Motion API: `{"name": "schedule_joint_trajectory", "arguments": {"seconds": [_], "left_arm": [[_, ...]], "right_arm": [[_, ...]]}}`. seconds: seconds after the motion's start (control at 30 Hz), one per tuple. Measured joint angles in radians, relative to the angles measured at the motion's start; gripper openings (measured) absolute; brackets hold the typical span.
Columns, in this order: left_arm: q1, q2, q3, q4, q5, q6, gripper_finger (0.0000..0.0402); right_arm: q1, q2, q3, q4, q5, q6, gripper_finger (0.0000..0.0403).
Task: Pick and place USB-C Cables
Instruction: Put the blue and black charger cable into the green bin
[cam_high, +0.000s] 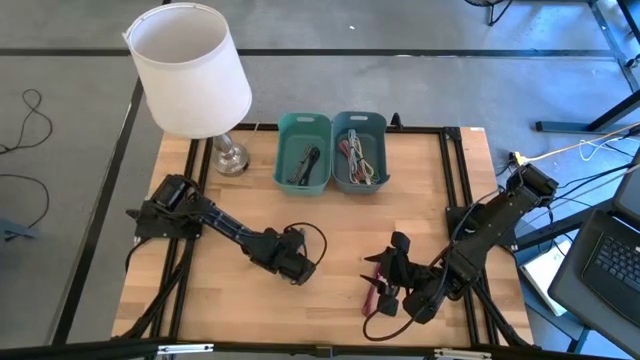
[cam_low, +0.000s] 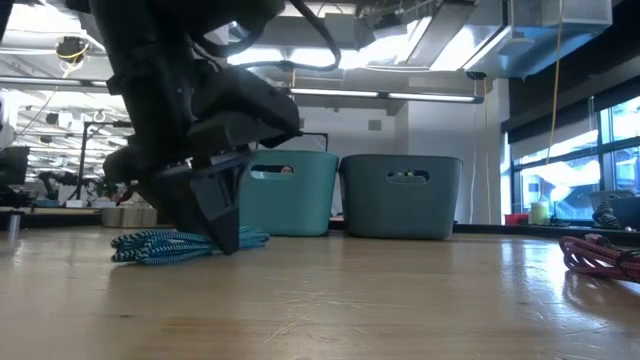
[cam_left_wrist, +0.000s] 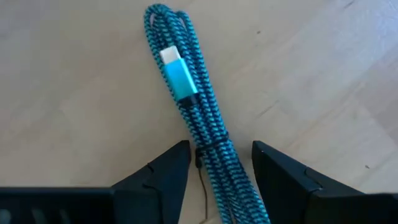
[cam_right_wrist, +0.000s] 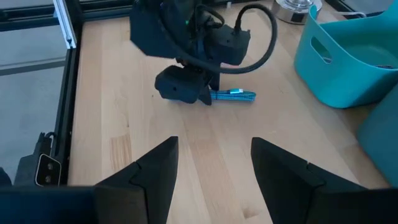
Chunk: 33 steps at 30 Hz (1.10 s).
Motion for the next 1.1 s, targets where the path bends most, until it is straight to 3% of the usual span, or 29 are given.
{"name": "schedule_joint_trajectory", "arguments": {"seconds": [0.1, 0.23, 0.53, 0.8, 0.97, 1.1], "left_arm": [[-0.011, 0.012, -0.001, 0.000, -0.041, 0.035, 0.0127], [-0.028, 0.007, -0.002, 0.010, -0.087, 0.067, 0.0026], [-0.073, -0.120, -0.008, 0.010, -0.232, 0.104, 0.0021], [-0.008, -0.329, -0.006, 0.163, -0.411, 0.473, 0.0020], [0.171, -0.429, -0.006, 0.194, -0.379, 0.667, 0.0020], [0.331, -0.452, -0.006, 0.336, -0.231, 0.834, 0.0020]], "right_arm": [[0.000, 0.000, 0.000, 0.000, 0.000, 0.000, 0.0205], [0.000, 0.000, 0.000, 0.000, 0.000, 0.000, 0.0205], [0.000, 0.000, 0.000, 0.000, 0.000, 0.000, 0.0205], [0.000, 0.000, 0.000, 0.008, 0.008, -0.001, 0.0205], [0.000, 0.000, 0.000, 0.023, 0.008, -0.001, 0.0205], [0.000, 0.000, 0.000, 0.039, 0.008, -0.001, 0.0205]]}}
